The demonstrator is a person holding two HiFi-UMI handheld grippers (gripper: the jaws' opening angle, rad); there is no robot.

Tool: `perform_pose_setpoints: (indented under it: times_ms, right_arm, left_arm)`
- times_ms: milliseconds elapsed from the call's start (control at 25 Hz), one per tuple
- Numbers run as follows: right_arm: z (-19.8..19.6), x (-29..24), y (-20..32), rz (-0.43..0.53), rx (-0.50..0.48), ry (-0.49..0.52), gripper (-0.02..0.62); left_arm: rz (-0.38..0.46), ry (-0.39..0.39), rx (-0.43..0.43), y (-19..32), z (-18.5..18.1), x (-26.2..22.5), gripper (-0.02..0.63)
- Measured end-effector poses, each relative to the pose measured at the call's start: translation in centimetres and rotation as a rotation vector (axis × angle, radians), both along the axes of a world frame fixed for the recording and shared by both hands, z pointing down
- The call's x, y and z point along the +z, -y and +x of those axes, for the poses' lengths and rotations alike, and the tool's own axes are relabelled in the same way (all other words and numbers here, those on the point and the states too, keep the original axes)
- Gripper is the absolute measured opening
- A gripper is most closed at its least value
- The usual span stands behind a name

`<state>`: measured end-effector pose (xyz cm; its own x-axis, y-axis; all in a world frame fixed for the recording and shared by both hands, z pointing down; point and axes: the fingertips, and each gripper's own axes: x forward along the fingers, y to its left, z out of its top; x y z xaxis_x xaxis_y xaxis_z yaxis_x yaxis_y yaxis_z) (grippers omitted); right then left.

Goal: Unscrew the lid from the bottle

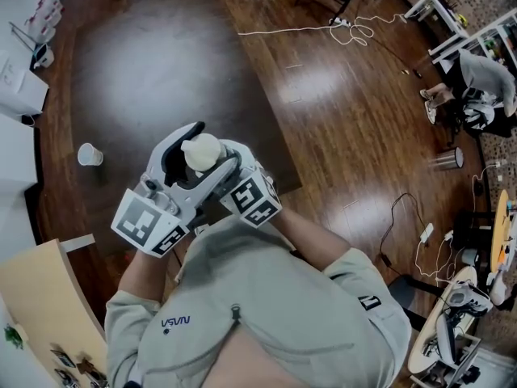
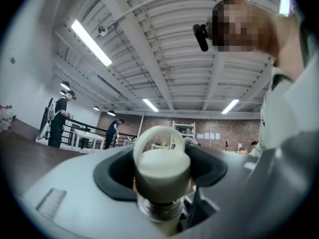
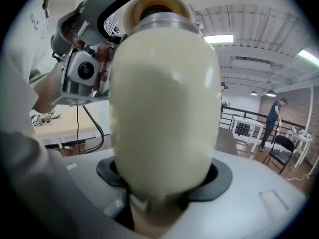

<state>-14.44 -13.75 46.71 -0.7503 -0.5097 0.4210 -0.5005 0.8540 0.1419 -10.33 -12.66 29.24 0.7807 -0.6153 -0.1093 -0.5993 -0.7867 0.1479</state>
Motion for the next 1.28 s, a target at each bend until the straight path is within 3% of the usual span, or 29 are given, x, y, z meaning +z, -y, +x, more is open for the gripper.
perform_pose_setpoints:
  times_ms: [240,600,1280]
  right_arm:
    - [1.7,0.9,1.0,0.002,0.038,0.024,0.298]
    - [3.4,0.9,2.5,0.014,0.104,0.064,0.298]
    - [4.3,5.2,1.9,-0.009,0.152,0.092,0.298]
  left_arm:
    - [0.078,-0.015,-0.086,0.3,-3.4,-2.9,0.304]
    - [0.088,0.048,-0.216,0.8,-7.0,-0.1,0.303]
    - [-0.172,0.207,-0.137,1.4,-4.8,19.3,0.302]
